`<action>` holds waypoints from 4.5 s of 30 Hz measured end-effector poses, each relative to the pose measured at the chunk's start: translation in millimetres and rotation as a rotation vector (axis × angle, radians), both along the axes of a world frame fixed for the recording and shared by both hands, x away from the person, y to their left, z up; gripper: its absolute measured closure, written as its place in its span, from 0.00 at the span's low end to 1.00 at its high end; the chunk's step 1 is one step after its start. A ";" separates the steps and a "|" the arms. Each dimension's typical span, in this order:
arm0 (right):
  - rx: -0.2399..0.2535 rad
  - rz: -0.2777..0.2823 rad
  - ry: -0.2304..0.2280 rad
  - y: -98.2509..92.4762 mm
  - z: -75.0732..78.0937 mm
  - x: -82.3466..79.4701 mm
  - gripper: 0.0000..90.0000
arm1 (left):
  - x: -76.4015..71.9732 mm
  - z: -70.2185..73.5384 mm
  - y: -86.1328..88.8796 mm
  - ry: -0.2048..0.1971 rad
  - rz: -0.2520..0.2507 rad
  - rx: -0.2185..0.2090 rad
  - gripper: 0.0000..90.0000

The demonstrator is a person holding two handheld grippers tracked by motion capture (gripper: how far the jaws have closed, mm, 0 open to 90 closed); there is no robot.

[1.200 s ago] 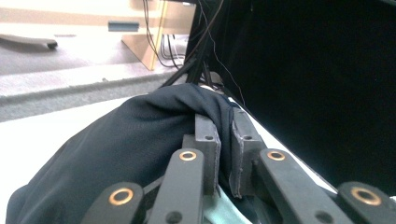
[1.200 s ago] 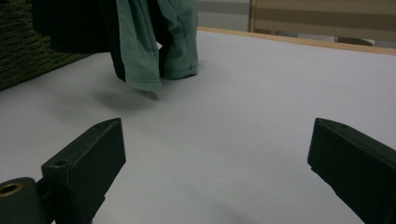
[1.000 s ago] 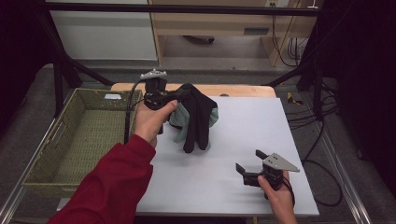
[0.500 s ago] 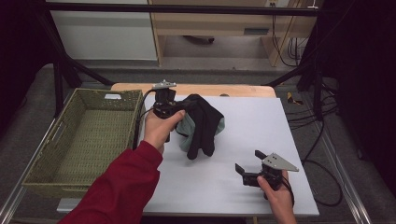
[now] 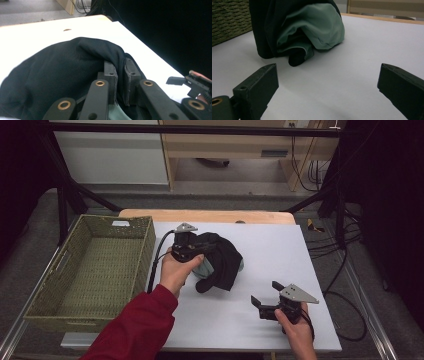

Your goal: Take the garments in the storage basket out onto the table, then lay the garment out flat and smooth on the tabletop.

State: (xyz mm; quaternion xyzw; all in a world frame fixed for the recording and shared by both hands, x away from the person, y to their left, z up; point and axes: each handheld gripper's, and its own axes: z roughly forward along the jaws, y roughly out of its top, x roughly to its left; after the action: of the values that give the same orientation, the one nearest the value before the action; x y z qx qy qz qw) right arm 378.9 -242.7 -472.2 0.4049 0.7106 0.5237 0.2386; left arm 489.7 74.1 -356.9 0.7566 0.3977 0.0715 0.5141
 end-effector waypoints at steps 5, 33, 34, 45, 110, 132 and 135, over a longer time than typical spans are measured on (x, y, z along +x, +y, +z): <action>-0.010 0.002 -0.001 0.8 -0.1 0.1 0.04 | -7.5 -15.9 3.5 0.017 -0.001 -0.001 0.92; -0.015 0.006 0.015 2.0 -2.0 1.5 0.04 | -58.5 -73.1 1.4 0.001 -0.036 0.074 0.92; -0.015 0.006 0.015 2.0 -1.8 1.3 0.04 | -59.8 -75.1 1.2 0.006 -0.036 0.072 0.92; -0.018 0.009 0.016 5.1 -1.7 1.9 0.04 | -74.8 -90.2 6.1 -0.023 -0.068 0.118 0.91; -0.065 0.088 0.086 62.8 9.7 0.5 0.12 | -118.7 -102.0 53.8 -0.090 0.081 0.140 0.23; -0.212 0.137 0.135 99.6 -1.2 21.2 0.46 | -114.4 -103.8 60.9 -0.089 0.137 0.202 0.21; -0.217 0.162 0.133 100.0 -1.1 19.2 0.62 | -113.9 -103.4 62.2 -0.088 0.139 0.204 0.22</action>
State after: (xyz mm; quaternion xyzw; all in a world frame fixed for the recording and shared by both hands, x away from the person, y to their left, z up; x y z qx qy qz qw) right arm 398.2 -142.7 -473.3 0.3517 0.8078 0.4332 0.1902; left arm 375.8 136.3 -460.3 0.7717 0.4169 0.1803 0.4451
